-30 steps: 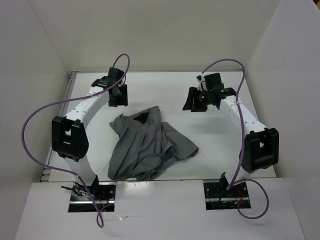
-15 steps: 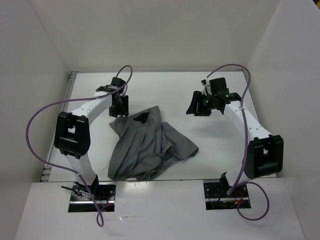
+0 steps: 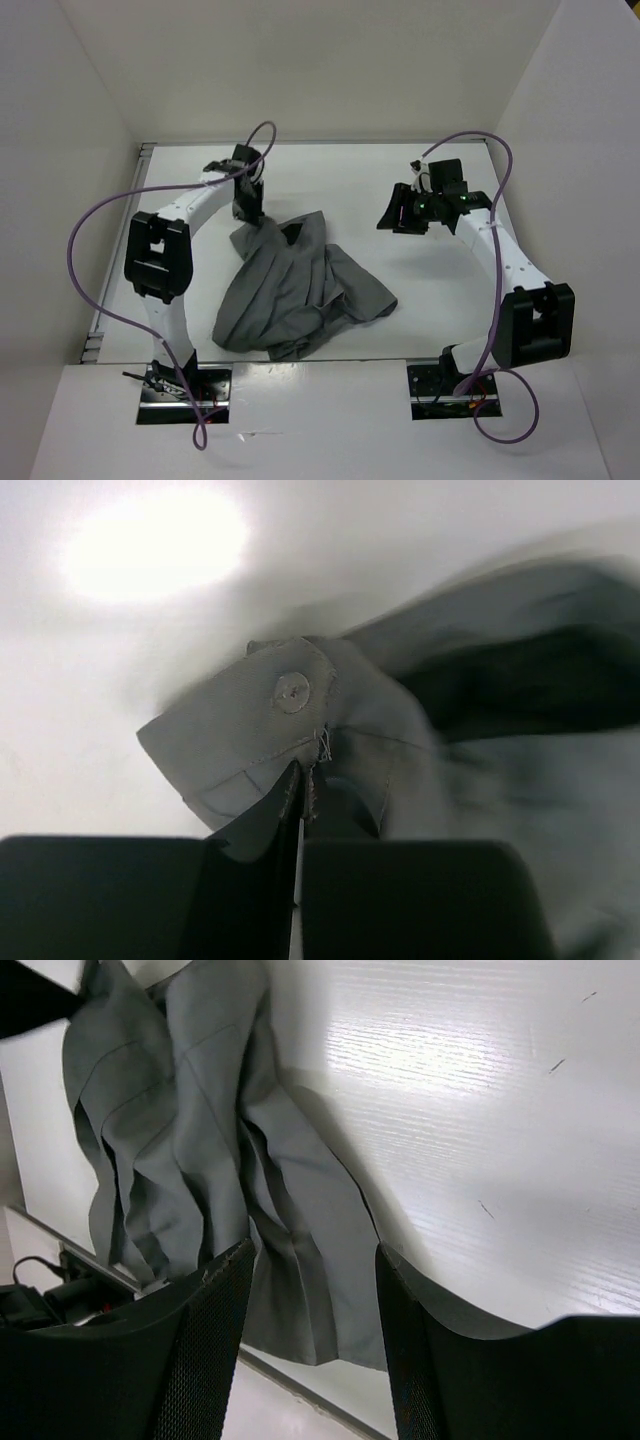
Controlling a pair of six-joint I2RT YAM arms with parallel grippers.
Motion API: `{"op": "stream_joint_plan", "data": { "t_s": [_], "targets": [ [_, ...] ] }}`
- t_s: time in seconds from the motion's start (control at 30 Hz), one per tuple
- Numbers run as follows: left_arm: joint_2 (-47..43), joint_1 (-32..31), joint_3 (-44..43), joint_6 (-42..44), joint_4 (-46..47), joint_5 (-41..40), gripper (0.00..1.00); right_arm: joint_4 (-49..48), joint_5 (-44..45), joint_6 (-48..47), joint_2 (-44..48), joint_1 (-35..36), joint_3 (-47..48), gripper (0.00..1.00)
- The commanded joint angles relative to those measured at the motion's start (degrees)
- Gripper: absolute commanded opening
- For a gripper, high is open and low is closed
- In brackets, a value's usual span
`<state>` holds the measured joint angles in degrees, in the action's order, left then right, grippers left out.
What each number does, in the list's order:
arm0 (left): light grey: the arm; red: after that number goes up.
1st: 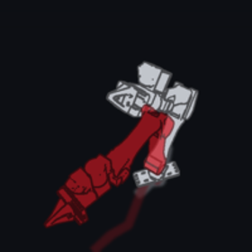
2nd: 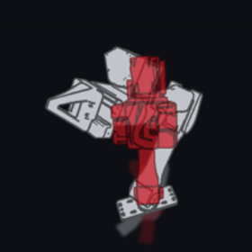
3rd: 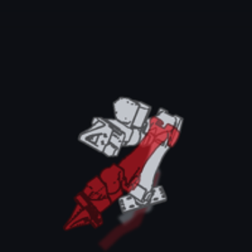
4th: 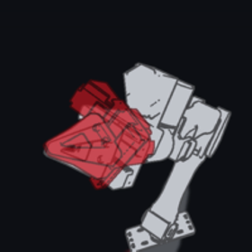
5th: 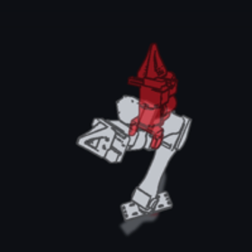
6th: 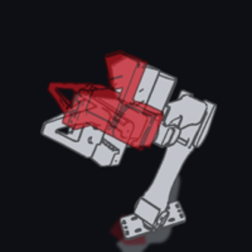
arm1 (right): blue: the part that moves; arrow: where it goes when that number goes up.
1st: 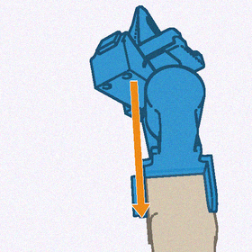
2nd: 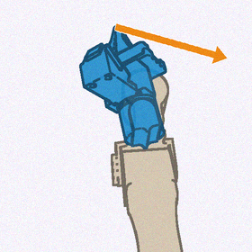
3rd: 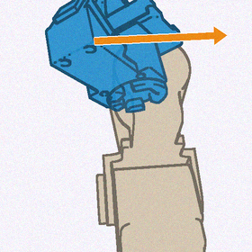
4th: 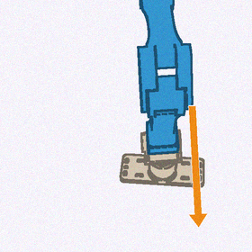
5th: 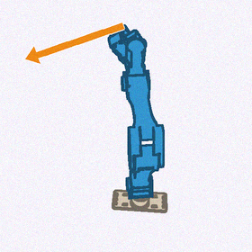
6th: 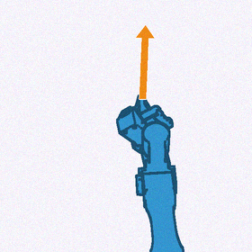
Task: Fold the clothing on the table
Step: Move the skirt to the center of the board
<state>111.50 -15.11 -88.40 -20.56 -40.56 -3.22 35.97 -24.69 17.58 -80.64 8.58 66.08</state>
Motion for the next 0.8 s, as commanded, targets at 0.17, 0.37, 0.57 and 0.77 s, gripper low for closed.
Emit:
{"op": "stream_joint_plan", "data": {
  "t_s": [0.17, 0.37, 0.57, 0.77],
  "targets": [
    [4.1, -9.5, -54.3, 10.0, -7.4, 26.5, 0.0, -5.3, -4.3, 1.1, 1.2, -1.2, -1.0, 0.58],
    [5.7, -10.1, -67.2, 11.7, -16.4, 25.4, 0.0, -6.5, -4.8, 1.1, 0.0, -2.3, -1.0, 0.58],
    [-4.1, -7.0, -31.7, 8.2, -2.3, 23.8, 0.0, -7.0, -4.8, 1.1, -1.3, -2.3, -0.4, 0.58],
    [-9.8, -2.9, -20.9, 6.0, 2.9, 28.5, 0.0, -6.5, -5.4, 2.4, -1.8, -2.8, 0.6, 0.58]
  ]
}}
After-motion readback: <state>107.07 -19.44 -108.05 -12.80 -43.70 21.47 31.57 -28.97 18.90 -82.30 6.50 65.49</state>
